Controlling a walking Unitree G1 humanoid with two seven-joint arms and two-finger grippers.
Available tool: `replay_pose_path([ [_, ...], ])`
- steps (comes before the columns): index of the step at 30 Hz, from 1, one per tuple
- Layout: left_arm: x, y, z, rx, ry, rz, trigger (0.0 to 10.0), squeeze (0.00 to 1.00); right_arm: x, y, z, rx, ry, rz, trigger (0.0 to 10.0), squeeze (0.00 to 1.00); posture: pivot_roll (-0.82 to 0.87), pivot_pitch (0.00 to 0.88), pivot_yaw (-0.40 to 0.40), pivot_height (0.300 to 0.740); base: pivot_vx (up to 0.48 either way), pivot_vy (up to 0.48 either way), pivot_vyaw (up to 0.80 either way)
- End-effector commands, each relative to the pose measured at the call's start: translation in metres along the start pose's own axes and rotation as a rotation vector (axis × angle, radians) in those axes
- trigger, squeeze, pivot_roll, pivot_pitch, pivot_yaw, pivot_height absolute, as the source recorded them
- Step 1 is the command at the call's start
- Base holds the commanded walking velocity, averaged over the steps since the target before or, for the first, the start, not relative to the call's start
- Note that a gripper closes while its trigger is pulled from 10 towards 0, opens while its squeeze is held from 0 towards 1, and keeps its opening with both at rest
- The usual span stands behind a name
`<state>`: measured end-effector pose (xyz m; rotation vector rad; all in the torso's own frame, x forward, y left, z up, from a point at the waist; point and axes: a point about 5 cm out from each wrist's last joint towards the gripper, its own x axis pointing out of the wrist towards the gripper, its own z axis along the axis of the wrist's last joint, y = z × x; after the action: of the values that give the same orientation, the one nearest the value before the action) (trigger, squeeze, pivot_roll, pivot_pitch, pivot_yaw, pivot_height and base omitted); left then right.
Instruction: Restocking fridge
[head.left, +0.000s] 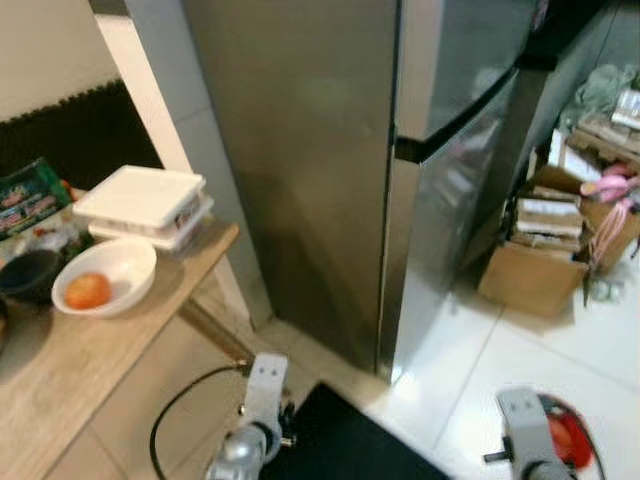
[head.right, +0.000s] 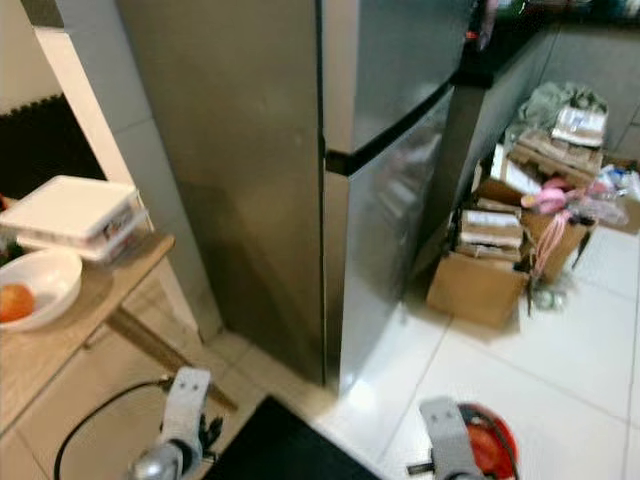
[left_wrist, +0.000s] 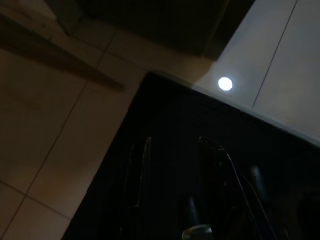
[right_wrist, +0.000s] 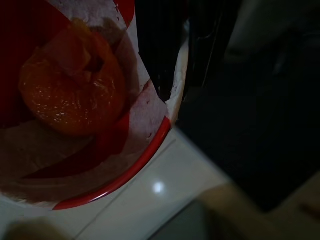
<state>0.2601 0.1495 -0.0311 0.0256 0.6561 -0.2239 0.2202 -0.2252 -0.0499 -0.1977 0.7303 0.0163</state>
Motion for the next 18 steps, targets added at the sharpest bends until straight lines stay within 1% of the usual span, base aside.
replay_pose_path([
  [1, -0.0013, 0.0021, -0.0043, 0.009, 0.02, 0.002, 10.0, 0.0, -0.0004, -0.0057, 0.0033, -0.001, -0.022, -0.015, 10.0, 0.0, -0.08, 0.092, 0.082, 0.74, 0.247, 0.0, 0.0],
  [4, -0.001, 0.0018, -0.0035, 0.012, 0.02, -0.001, 10.0, 0.0, -0.0004, -0.0048, -0.0002, -0.003, 0.008, -0.011, 10.0, 0.0, -0.08, 0.095, 0.086, 0.74, 0.244, 0.0, 0.0],
  [5, -0.0009, 0.0017, -0.0032, 0.013, 0.02, -0.002, 10.0, 0.0, -0.0006, -0.005, -0.0012, 0.004, 0.013, -0.014, 10.0, 0.0, -0.08, 0.094, 0.086, 0.74, 0.244, 0.0, -0.52],
  [6, -0.0007, 0.0015, -0.0029, 0.015, 0.02, -0.003, 10.0, 0.0, -0.0009, -0.0062, -0.0019, 0.017, 0.014, -0.024, 10.0, 0.0, -0.08, 0.094, 0.086, 0.74, 0.24, 0.0, -0.77],
  [18, 0.0, 0.0017, -0.0008, 0.018, 0.018, -0.005, 10.0, 0.0, 0.0002, -0.0072, 0.0008, 0.012, 0.015, -0.022, 10.0, 0.0, -0.09, 0.085, 0.084, 0.74, 0.0, 0.0, -0.77],
])
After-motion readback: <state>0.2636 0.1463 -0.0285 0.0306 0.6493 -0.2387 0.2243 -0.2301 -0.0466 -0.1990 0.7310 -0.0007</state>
